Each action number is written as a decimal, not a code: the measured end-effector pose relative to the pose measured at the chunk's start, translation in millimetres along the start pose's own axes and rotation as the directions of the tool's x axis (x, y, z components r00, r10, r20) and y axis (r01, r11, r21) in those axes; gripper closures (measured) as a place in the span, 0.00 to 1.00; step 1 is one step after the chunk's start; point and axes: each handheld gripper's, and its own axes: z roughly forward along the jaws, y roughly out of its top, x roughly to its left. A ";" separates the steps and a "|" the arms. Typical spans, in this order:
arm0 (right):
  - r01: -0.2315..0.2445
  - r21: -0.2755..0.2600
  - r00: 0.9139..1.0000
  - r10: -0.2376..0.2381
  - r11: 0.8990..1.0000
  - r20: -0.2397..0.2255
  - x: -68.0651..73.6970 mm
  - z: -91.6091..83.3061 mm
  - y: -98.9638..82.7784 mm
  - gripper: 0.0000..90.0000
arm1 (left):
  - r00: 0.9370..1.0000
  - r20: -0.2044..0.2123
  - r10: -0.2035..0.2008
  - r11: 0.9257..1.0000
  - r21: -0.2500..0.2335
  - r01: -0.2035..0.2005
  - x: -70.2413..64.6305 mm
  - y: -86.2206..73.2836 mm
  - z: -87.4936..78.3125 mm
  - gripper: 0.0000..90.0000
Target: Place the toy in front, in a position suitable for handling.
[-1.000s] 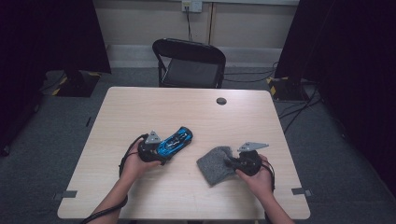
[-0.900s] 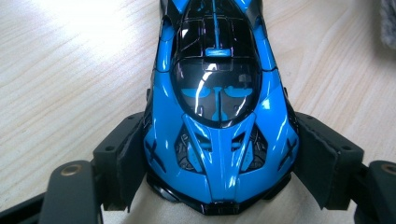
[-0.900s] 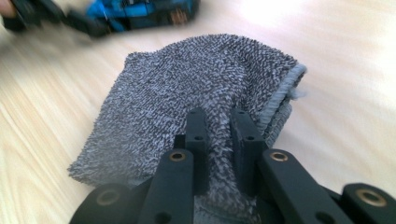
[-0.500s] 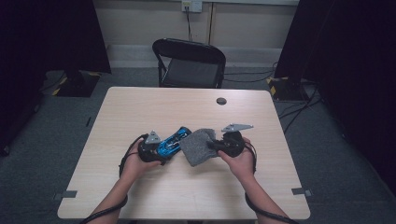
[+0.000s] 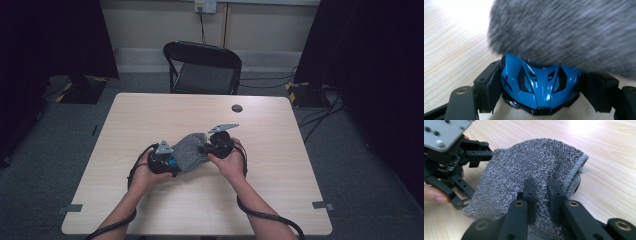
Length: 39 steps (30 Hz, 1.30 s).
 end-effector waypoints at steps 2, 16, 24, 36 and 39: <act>0.002 0.024 1.000 -0.002 1.000 -0.002 0.9 9.0 2.4 0.88 | 1.000 0.000 0.000 1.000 0.000 0.000 0.0 0.0 0.0 0.27; 0.091 0.109 0.996 -0.092 0.990 0.009 6.2 27.9 5.4 0.88 | 1.000 0.000 -0.001 1.000 0.000 0.001 0.0 0.0 0.0 0.27; 0.142 0.127 0.990 -0.138 0.982 -0.037 7.9 30.0 6.9 0.88 | 1.000 0.000 -0.001 1.000 0.000 0.001 0.0 0.0 0.0 0.27; 0.089 0.108 0.995 -0.093 0.990 0.030 -12.9 23.7 3.8 0.88 | 1.000 0.000 -0.001 1.000 0.000 0.001 0.0 0.0 0.0 0.27; 0.081 0.102 0.996 -0.086 0.991 0.039 -17.8 22.1 4.4 0.88 | 1.000 0.000 -0.001 1.000 0.000 0.001 0.0 0.0 0.0 0.27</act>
